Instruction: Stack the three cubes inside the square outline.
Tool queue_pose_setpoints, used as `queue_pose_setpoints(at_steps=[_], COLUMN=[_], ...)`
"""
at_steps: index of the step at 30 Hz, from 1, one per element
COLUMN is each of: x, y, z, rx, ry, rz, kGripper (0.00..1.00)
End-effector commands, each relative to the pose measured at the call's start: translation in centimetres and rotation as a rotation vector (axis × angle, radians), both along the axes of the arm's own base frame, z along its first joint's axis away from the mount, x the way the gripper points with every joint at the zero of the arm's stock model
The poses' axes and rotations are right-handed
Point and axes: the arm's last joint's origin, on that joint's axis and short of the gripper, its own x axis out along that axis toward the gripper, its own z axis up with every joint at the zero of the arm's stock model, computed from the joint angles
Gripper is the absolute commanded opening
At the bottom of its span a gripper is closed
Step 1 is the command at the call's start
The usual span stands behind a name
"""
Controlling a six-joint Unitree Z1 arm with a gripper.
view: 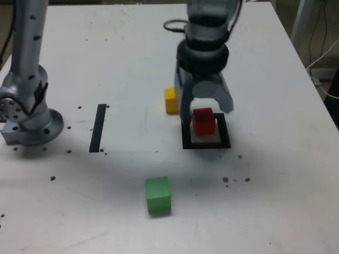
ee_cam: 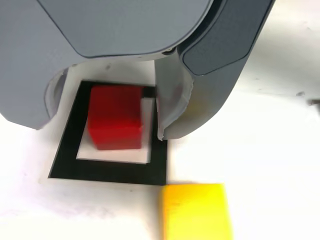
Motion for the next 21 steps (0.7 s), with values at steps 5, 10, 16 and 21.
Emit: queue_pose_setpoints(at_steps=[5,10,16,21], x=[-1.6,-2.7,-3.5,-4.0], y=[1.2,3.6,6.6,8.1], z=[1.8,1.3,0.5,-0.4], rx=[0.001,0.0,-0.009,-0.015], ry=[-0.013,0.026,0.059,0.095], rz=[0.029,0.072,0.121,0.147], kGripper=[1.0,1.0,0.98,0.96])
